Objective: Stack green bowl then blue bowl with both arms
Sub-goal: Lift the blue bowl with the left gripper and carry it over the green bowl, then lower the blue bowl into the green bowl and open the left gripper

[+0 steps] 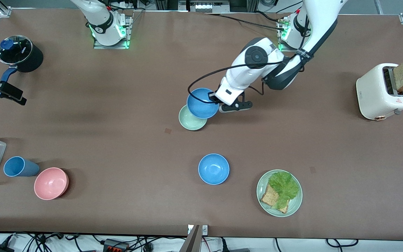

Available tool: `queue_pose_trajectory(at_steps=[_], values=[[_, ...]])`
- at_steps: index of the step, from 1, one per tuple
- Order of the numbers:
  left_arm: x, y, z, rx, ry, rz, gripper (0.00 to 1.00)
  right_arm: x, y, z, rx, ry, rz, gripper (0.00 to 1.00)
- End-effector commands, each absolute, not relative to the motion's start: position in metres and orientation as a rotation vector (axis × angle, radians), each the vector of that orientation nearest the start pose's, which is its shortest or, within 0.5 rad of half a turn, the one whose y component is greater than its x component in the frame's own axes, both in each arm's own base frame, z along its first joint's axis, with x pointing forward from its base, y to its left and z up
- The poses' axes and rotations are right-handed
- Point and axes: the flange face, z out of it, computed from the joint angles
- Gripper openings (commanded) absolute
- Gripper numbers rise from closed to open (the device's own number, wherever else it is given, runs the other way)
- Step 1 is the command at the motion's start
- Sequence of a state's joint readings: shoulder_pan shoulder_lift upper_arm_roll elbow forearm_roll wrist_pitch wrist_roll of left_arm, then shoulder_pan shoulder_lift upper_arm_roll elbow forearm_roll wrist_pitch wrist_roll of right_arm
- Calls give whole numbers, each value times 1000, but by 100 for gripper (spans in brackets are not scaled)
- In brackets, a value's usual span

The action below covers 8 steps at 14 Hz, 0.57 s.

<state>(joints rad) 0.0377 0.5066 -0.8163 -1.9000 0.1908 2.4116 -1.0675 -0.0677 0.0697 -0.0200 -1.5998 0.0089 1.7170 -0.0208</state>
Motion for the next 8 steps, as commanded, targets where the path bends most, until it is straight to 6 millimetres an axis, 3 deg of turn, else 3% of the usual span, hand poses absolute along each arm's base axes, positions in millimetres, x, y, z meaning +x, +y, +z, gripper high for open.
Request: queue_pose_trajectory(at_steps=[1,3,5,8], values=[[491,-447,312,-3368,-375,39,0,579,-48,590,-3145,72,-96,100],[486,-458,301,-3355,-297,3,0,579,-49,590,-3139,78,-97,100],[496,-466,296,-3372,-285,-6,0,579,-51,589,-3137,83,-89,100],[489,-474,284,-3351,-186,-51,0,578,-51,588,-3136,83,-80,100]])
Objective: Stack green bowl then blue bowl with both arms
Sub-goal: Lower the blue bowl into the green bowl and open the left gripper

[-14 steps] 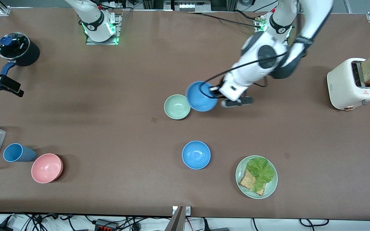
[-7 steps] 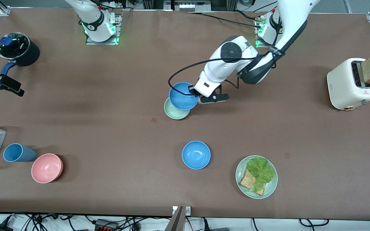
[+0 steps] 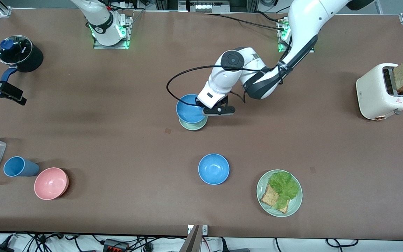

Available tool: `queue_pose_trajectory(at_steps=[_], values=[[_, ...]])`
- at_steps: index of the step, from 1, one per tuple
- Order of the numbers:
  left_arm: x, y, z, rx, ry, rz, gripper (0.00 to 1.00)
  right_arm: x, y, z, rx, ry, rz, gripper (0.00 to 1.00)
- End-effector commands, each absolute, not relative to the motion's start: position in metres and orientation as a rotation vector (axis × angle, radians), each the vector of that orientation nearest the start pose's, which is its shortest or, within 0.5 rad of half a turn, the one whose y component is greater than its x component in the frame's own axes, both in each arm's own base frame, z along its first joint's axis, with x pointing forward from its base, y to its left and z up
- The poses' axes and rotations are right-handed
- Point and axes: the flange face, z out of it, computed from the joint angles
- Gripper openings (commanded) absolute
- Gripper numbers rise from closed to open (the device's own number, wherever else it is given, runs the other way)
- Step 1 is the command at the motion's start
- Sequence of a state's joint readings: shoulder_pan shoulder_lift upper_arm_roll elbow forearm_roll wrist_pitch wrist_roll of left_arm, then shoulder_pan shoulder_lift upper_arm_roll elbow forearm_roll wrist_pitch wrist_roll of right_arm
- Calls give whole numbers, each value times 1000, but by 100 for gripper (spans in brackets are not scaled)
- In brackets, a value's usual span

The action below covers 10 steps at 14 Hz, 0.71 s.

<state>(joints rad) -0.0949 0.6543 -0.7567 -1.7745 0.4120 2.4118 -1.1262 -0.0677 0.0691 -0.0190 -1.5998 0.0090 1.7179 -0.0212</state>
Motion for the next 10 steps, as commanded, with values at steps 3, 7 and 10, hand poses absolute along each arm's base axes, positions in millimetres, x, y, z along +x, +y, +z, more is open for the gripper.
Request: queue_pose_trajectory(at_steps=[3,7,10], values=[[489,-474,275,-3305,-122,-152,0,578,-52,593,-3135,97,-94,100],[488,-473,268,-3295,-110,-162,29,579,-50,595,-3136,81,-99,100],[502,-458,273,-3285,-165,-164,53,580,-51,595,-3136,81,-102,100]])
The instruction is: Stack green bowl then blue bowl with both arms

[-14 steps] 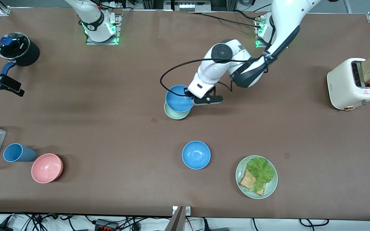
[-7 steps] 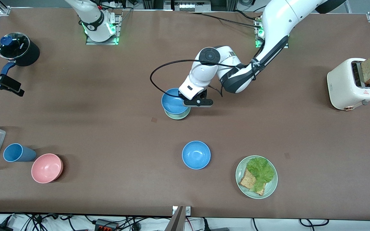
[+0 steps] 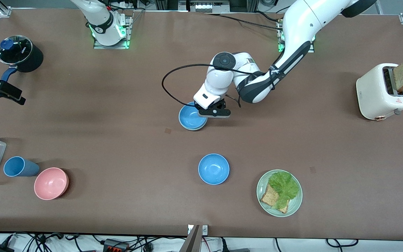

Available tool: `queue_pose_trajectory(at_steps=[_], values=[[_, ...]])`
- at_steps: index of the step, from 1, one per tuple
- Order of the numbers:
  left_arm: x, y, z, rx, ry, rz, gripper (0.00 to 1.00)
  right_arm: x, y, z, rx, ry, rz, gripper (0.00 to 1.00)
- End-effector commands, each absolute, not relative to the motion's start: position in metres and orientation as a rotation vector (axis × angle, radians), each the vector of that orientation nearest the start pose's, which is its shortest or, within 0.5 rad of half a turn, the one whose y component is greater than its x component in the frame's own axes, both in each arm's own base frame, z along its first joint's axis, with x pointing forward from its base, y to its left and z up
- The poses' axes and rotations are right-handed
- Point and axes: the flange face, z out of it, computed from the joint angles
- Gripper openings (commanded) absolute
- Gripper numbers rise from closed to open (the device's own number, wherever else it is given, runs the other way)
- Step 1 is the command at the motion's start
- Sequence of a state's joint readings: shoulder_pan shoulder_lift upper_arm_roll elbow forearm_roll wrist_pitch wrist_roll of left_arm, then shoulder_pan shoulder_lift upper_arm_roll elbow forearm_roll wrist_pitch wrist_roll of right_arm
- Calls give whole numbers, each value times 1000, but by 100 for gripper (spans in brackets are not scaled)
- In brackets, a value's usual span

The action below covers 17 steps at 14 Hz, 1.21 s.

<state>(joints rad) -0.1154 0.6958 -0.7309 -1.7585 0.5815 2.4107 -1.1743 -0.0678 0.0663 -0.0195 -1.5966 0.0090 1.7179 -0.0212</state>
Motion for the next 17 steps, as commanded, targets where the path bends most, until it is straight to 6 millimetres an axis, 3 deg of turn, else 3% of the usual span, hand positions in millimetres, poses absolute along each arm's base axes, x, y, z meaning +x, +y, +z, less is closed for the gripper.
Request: queue_pose_trajectory(at_steps=[1,4,6,10,12,13,14,15,17], values=[[508,-450,276,-3286,-189,-163,54,580,-51,596,-3136,83,-104,100],[529,-422,306,-3321,-285,-163,66,580,-52,595,-3136,85,-102,100],[541,-399,331,-3324,-324,-120,100,580,-52,595,-3138,85,-101,100],[562,-353,367,-3323,-421,-93,100,580,-52,595,-3145,79,-101,100],[573,-325,383,-3330,-250,-100,100,580,-52,595,-3146,77,-101,100],[585,-302,389,-3337,-70,-134,100,580,-52,595,-3146,77,-101,100],[597,-277,389,-3317,222,-177,100,580,-52,595,-3146,77,-101,100],[603,-263,389,-3289,393,-193,100,580,-52,595,-3146,77,-101,100],[609,-234,386,-3218,566,-148,100,581,-52,594,-3145,79,-101,100]])
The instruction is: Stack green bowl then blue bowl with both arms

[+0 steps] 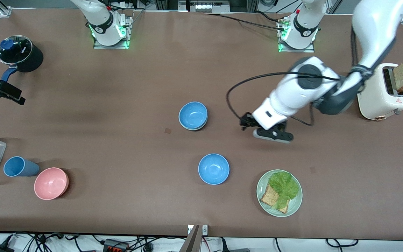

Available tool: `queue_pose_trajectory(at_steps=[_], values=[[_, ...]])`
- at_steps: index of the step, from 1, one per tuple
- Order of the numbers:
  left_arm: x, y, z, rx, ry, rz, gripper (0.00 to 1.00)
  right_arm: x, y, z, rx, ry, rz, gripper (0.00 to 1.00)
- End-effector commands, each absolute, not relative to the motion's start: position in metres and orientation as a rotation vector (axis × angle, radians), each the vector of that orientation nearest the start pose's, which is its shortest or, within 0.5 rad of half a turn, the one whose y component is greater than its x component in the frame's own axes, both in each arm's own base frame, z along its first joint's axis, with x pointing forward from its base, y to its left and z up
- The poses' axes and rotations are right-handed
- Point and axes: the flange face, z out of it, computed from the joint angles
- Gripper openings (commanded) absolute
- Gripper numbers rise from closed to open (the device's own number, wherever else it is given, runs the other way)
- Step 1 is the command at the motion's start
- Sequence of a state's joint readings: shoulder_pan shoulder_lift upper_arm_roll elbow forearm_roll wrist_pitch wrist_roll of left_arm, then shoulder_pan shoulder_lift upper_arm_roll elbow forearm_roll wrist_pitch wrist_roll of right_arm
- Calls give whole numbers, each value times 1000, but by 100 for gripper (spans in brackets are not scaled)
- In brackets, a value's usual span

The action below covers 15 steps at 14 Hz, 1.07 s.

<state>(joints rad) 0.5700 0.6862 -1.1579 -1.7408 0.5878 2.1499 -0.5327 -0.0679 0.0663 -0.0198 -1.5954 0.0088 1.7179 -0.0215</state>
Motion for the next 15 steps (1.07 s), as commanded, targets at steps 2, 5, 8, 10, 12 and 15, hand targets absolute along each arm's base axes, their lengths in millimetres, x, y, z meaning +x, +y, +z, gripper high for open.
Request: queue_pose_trajectory(at_steps=[2,5,8,10,12,15], values=[[613,-213,386,-3120,814,-119,100,581,-51,594,-3138,83,-99,100],[627,-164,386,-3052,998,-128,100,580,-49,590,-3137,78,-70,100],[623,-142,414,-2937,1037,-131,100,579,-47,590,-3137,68,-63,100],[610,-131,441,-3007,884,-59,100,580,-47,589,-3136,71,-58,100],[607,-98,455,-3178,624,-14,100,580,-47,589,-3136,73,-58,100],[592,-64,483,-3145,382,51,100,579,-47,588,-3135,71,-46,100]])
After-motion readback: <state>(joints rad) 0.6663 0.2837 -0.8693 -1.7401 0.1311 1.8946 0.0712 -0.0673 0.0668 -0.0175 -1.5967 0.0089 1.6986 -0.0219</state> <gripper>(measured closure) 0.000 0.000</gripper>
